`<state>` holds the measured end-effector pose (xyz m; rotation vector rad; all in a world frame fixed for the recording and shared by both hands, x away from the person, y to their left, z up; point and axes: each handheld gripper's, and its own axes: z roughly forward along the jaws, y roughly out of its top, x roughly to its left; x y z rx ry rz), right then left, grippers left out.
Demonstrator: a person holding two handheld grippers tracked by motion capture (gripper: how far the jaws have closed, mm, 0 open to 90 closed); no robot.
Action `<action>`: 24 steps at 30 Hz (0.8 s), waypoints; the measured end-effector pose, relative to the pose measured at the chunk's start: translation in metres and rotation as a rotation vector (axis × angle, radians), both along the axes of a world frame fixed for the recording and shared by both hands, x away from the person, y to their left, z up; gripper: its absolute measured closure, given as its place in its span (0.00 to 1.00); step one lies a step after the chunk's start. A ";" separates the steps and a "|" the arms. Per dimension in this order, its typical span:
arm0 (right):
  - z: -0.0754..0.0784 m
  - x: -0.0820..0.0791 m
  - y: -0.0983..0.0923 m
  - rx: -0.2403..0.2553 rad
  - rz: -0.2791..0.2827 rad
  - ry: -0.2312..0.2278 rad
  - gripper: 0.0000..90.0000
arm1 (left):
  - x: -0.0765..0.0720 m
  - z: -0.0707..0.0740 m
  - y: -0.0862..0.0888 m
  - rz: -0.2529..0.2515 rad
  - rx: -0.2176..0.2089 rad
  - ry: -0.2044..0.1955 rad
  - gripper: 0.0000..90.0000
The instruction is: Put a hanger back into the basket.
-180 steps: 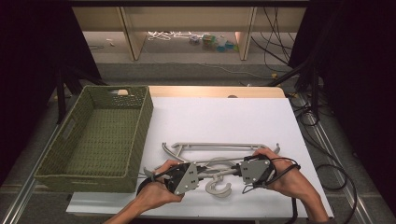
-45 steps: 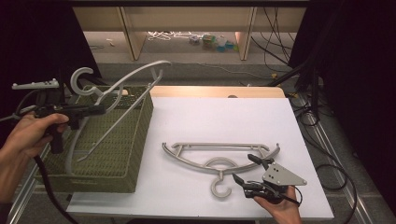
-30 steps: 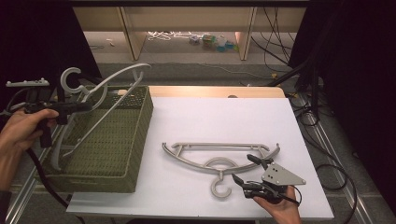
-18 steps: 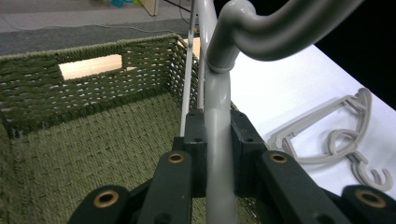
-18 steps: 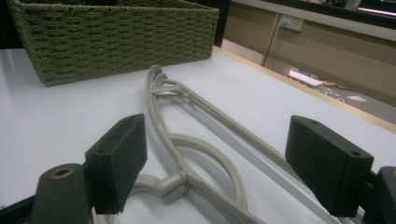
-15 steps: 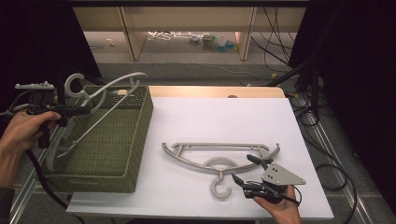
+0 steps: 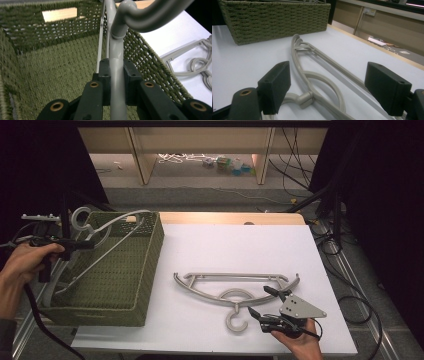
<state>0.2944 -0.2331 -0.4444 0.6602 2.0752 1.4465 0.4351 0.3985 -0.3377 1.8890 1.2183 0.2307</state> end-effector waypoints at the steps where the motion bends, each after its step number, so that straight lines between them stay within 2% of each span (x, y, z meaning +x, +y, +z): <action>1: 0.000 0.000 0.000 0.000 0.000 0.000 0.24 | 0.000 0.000 0.000 0.000 0.000 0.000 0.88; 3: 0.000 0.000 0.000 0.006 -0.002 0.001 0.24 | 0.000 -0.003 -0.001 -0.009 0.001 0.004 0.88; 5: -0.001 0.001 0.000 0.007 -0.008 -0.004 0.24 | 0.001 -0.008 -0.004 -0.013 0.024 0.023 0.88; 11: -0.001 0.001 0.000 0.001 0.000 -0.004 0.24 | 0.004 -0.012 -0.013 -0.030 0.055 0.041 0.88; 13: -0.001 0.001 0.000 0.010 -0.010 -0.002 0.24 | 0.006 -0.015 -0.015 -0.044 0.083 0.056 0.88; 15: -0.001 0.000 0.000 0.013 -0.007 0.000 0.24 | 0.006 -0.016 -0.015 -0.041 0.087 0.059 0.88; 16: 0.000 0.000 0.000 0.013 -0.005 -0.001 0.23 | 0.009 -0.021 -0.016 -0.037 0.073 0.050 0.88; 17: 0.000 0.000 0.000 0.014 -0.006 0.000 0.23 | 0.011 -0.023 -0.015 -0.048 0.093 0.055 0.88; 19: -0.001 0.001 0.000 0.015 -0.007 0.000 0.23 | 0.012 -0.025 -0.016 -0.042 0.093 0.061 0.88; 20: -0.001 0.001 0.000 0.018 -0.010 -0.003 0.22 | 0.011 -0.028 -0.019 -0.020 0.076 0.085 0.88; 21: -0.001 0.001 0.000 0.018 -0.010 -0.003 0.22 | 0.013 -0.031 -0.020 -0.024 0.073 0.093 0.88; 22: 0.000 0.001 -0.001 0.017 -0.006 0.000 0.21 | 0.015 -0.036 -0.022 -0.031 0.107 0.111 0.88; 24: 0.000 0.000 -0.001 0.023 -0.012 0.007 0.20 | 0.016 -0.038 -0.023 -0.036 0.123 0.120 0.88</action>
